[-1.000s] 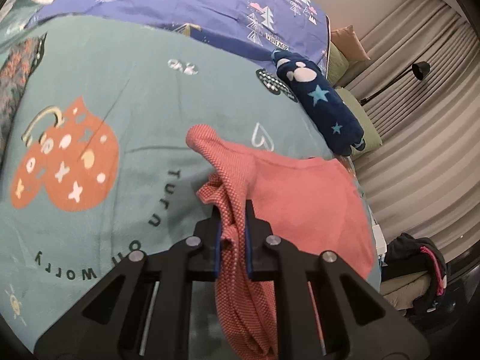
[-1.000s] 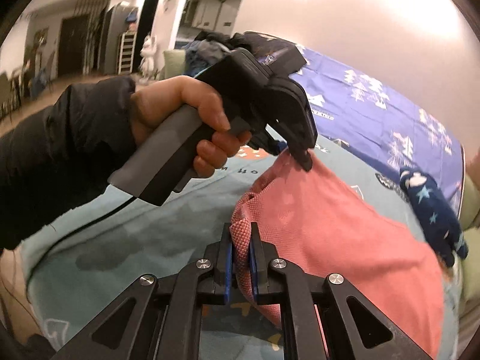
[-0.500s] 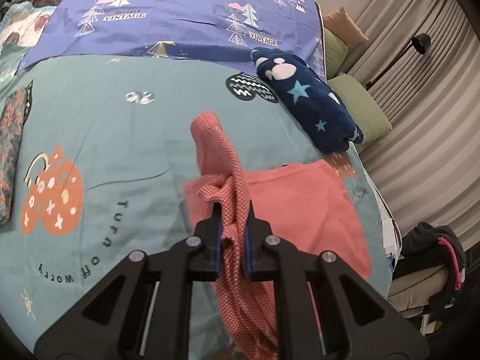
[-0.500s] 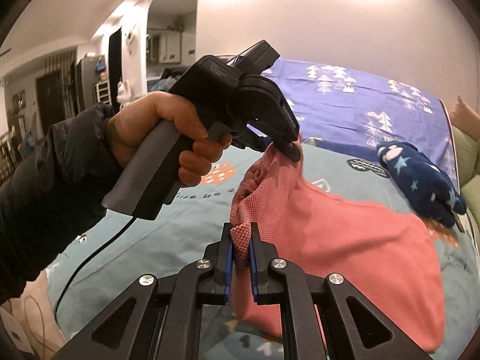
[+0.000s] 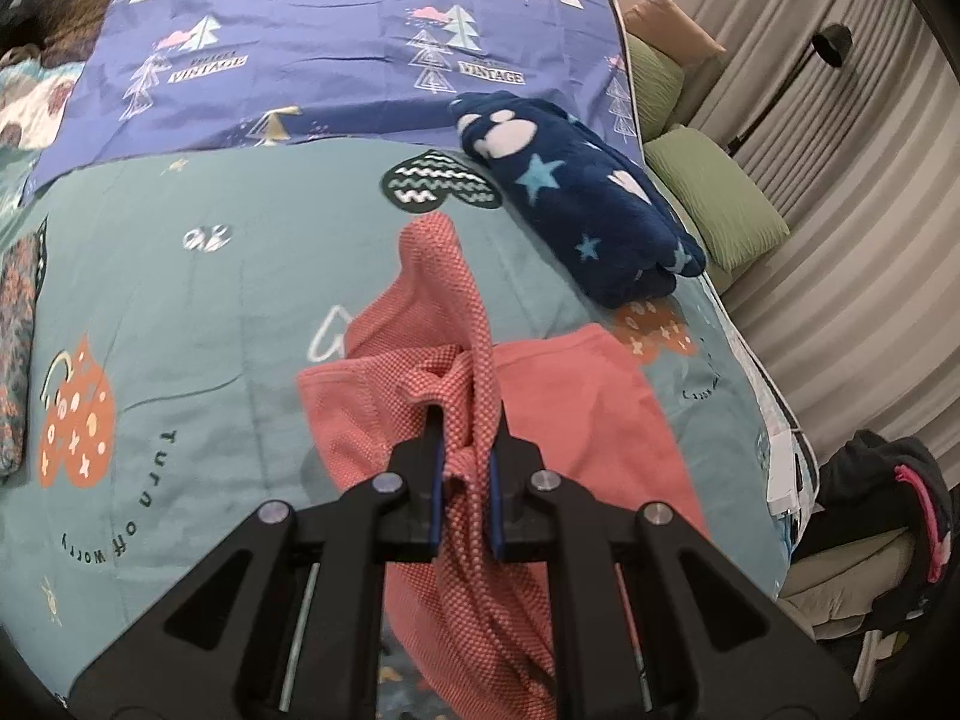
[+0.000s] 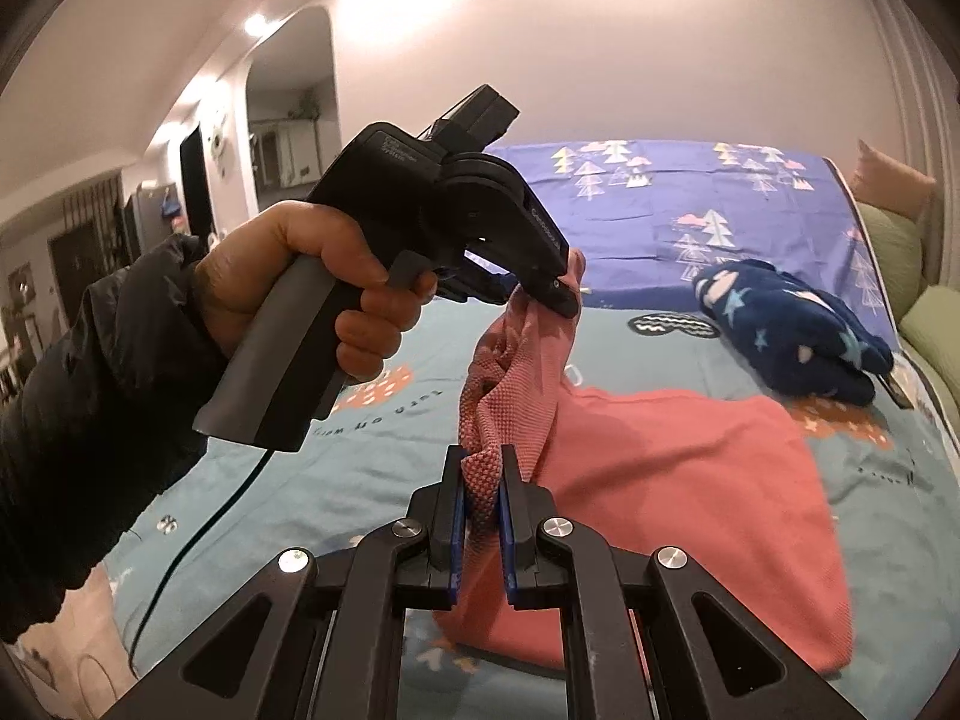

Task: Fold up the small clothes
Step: 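Lift the shirt edge with the left gripper while the right gripper grasps it too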

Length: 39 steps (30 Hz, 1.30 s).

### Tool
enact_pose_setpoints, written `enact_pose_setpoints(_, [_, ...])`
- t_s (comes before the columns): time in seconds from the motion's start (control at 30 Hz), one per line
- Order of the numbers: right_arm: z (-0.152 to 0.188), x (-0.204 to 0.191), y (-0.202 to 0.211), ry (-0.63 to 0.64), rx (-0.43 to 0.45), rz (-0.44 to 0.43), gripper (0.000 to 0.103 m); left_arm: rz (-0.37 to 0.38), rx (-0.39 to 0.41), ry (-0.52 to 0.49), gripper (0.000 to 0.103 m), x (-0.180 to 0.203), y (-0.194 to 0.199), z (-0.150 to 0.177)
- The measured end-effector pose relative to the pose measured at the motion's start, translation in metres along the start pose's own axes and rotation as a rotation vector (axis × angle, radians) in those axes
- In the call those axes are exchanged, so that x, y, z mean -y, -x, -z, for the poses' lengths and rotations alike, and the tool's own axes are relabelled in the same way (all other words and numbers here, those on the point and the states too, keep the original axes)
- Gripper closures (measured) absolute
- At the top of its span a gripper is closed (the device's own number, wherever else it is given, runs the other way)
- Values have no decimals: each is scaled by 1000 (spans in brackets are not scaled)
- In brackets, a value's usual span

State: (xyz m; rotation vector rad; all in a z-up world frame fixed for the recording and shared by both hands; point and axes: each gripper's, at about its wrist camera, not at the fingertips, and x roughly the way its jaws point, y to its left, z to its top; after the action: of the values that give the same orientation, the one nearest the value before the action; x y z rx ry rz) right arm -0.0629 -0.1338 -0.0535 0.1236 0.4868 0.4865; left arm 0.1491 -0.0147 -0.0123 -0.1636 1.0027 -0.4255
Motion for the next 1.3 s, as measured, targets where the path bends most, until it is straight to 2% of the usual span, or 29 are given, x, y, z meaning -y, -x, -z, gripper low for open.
enact_pose_setpoints(0.23, [7,37,22,-98,21,15,95,-25,-17,-54,90,50,-17,-7])
enact_pose_setpoints(0.8, [30,120,49,-331,33,31,95,-60,-103,-118,90,126,-77,-10])
enact_pose_setpoints(1.13, [53,155,49,-477,-22,31,95,-142,-192,-206,90,163,-128,-1])
enact_pose_setpoints(1.3, [66,168,45,-543,-57,17,95,-183,-216,-239,87,174,-146,4])
